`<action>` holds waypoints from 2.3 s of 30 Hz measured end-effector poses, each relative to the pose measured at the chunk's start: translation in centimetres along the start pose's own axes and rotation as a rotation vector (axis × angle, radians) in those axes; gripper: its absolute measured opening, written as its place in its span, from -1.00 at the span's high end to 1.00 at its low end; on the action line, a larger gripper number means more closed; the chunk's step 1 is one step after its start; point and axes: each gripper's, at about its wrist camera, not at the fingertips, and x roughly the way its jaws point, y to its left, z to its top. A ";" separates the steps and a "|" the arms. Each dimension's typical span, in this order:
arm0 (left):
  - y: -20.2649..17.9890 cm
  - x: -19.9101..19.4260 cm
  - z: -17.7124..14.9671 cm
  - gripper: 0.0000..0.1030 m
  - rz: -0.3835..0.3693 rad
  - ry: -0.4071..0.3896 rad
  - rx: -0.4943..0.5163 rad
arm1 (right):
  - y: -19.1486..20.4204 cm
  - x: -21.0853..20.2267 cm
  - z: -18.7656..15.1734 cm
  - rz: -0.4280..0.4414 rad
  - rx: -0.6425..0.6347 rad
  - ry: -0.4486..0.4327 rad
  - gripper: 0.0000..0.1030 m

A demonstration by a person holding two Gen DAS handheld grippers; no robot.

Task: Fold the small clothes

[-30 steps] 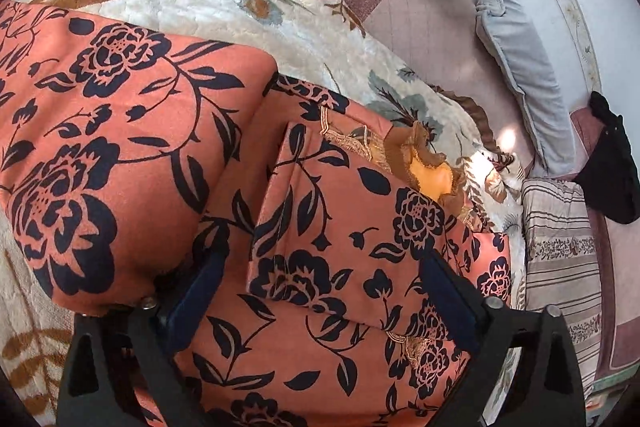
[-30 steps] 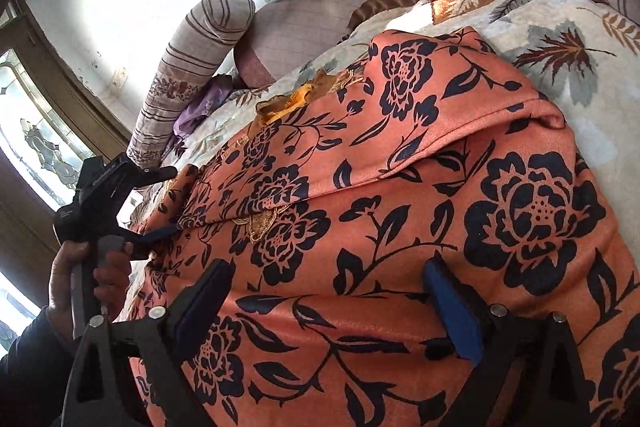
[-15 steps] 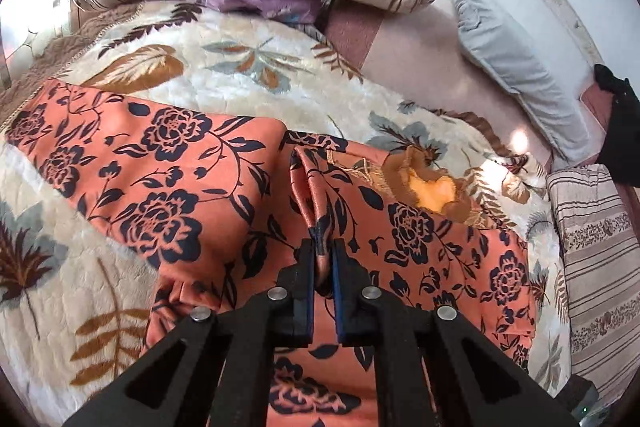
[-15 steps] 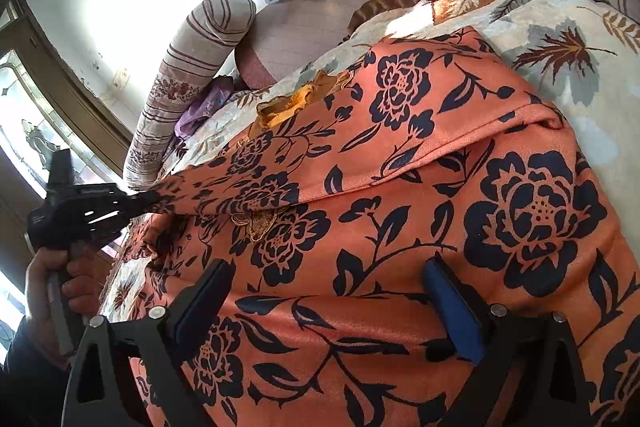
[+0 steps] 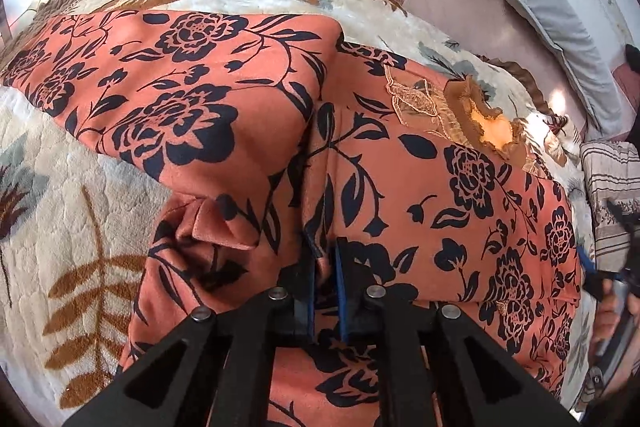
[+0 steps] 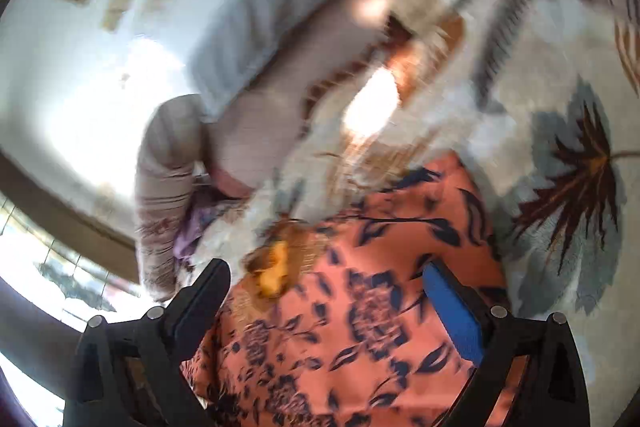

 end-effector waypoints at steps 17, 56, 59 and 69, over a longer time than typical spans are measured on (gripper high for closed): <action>22.5 -11.2 4.5 -0.39 -0.252 -0.320 -0.552 | 6.1 -4.0 -16.2 -0.155 -0.475 -0.047 -0.93; -22.5 -9.1 2.5 -0.22 -0.328 -0.201 0.518 | 2.8 -3.9 -20.0 -0.075 -0.453 -0.032 -0.95; -21.2 -2.9 -0.3 -0.20 -0.166 -0.016 0.548 | 2.6 -4.6 -19.6 -0.042 -0.426 -0.027 -0.95; -1.0 -4.7 2.8 -0.22 0.079 -0.147 0.163 | 1.1 -8.1 -11.2 0.152 -0.037 -0.071 -0.95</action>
